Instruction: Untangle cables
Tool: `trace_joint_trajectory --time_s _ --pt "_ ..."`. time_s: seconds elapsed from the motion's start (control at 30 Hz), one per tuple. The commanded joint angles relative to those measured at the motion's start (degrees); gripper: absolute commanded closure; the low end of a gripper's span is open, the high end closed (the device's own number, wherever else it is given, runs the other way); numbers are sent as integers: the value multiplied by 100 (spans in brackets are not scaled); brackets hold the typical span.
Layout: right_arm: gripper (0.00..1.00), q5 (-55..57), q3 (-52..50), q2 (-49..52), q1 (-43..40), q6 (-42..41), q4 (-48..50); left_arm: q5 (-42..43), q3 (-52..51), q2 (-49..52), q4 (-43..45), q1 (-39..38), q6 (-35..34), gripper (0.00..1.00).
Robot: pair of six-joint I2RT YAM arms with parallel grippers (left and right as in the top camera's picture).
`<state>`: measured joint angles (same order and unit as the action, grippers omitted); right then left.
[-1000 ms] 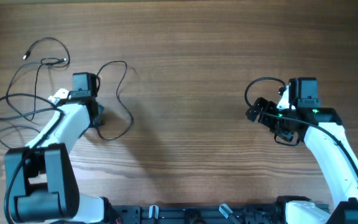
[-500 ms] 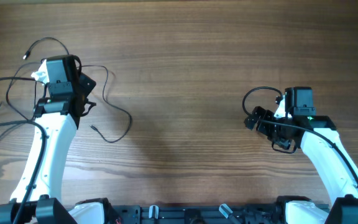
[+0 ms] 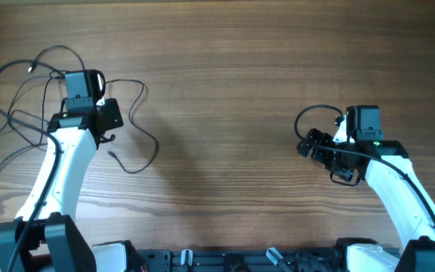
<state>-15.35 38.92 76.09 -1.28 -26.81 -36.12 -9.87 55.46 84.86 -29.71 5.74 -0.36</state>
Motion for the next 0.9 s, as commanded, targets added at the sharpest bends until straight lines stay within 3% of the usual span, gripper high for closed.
trace_joint_trajectory --time_s 0.0,0.17,0.23,0.33,0.43,0.5,0.57,0.63,0.7,0.77,0.87 --pt "0 70 -28 -55 31 -31 7 437 -11 96 483 13 774 96" --pt "0 35 -28 -55 31 -17 -131 2310 -11 348 570 24 2109 96" --pt "0 35 -28 -55 31 -17 -142 2494 -11 389 538 24 2308 96" --pt "0 35 -28 -55 31 -15 -140 1034 -11 402 715 24 1462 96" --pt "0 35 -28 -55 31 -17 -127 -1165 -11 402 846 24 404 96" --pt "0 35 -28 -55 31 -17 -96 -1434 -11 402 968 24 -184 96" --pt "0 35 -28 -55 31 -22 -55 -640 -11 404 1058 22 -688 96" --pt "0 35 -28 -55 31 -24 -55 2017 -11 415 1117 22 -977 96" --pt "0 35 -28 -55 31 -24 -46 3853 -11 446 1198 -9 -994 96" --pt "0 35 -28 -55 31 -22 -35 4690 -11 452 1180 -118 -907 96" --pt "0 35 -28 -55 31 -20 -44 4513 -11 452 960 -299 -750 96"
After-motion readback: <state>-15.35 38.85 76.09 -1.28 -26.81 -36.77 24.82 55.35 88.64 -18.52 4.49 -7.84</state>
